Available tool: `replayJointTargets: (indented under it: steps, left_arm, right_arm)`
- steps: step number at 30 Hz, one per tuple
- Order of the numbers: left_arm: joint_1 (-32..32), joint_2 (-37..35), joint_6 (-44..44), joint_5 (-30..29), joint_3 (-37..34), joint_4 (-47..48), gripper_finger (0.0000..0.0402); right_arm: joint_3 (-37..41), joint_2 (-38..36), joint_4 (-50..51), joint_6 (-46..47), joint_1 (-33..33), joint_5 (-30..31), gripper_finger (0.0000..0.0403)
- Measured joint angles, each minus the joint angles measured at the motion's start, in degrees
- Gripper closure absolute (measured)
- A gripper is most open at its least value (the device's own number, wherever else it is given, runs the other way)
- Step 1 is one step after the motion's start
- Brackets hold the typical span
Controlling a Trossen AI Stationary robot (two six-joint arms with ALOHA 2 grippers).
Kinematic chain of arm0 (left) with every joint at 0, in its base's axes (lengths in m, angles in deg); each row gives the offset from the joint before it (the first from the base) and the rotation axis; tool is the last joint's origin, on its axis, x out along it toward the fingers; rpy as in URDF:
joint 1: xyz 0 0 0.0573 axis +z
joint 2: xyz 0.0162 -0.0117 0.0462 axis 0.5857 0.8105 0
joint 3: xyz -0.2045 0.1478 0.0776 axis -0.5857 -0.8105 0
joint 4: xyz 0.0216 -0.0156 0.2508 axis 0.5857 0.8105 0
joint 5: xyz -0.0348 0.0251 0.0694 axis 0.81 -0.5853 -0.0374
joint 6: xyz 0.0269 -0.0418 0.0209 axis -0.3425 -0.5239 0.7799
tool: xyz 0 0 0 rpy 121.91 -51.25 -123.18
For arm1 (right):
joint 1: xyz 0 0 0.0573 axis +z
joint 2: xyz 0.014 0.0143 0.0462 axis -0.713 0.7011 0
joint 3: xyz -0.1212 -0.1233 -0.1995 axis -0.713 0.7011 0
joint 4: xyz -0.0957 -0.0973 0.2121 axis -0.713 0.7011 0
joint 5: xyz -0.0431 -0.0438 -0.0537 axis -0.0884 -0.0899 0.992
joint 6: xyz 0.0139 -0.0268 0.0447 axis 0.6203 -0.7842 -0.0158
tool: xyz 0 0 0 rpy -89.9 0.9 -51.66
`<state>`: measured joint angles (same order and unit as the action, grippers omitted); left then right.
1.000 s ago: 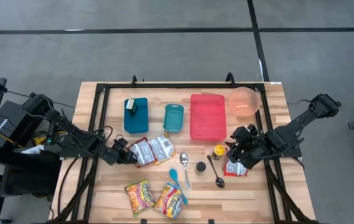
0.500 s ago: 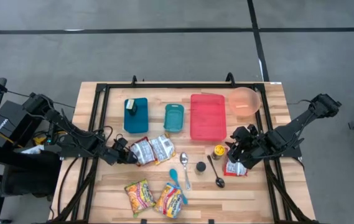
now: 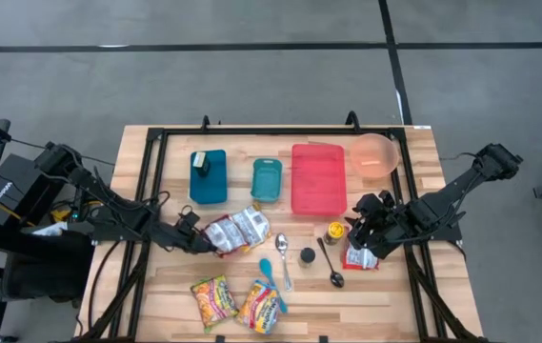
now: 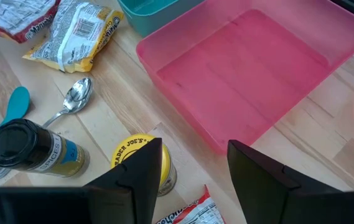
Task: Pick & Place Food Item
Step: Put the red noodle pack into the red bin
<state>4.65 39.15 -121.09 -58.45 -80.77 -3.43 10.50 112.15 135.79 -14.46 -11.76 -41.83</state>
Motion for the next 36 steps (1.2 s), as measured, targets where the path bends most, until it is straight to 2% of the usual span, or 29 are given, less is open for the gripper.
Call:
replayJointTargets:
  steps: [9,23,30,36]
  left_arm:
    - [0.00,0.00,6.96,0.02,0.02,-7.37,0.0399]
    - [0.00,0.00,23.49,-0.44,0.02,-24.06,0.0399]
    - [0.13,0.00,38.17,-3.77,0.02,-34.17,0.0399]
    - [1.70,0.00,55.73,-9.40,0.21,-39.84,0.0399]
  right_arm:
    - [0.00,0.01,0.00,-0.09,0.01,0.00,0.0225]
    - [0.00,0.00,0.00,0.02,0.01,0.01,0.0226]
    - [0.00,0.00,0.00,0.08,-0.05,1.93,0.0226]
    - [0.00,0.01,-0.07,0.08,-0.10,7.86,0.0226]
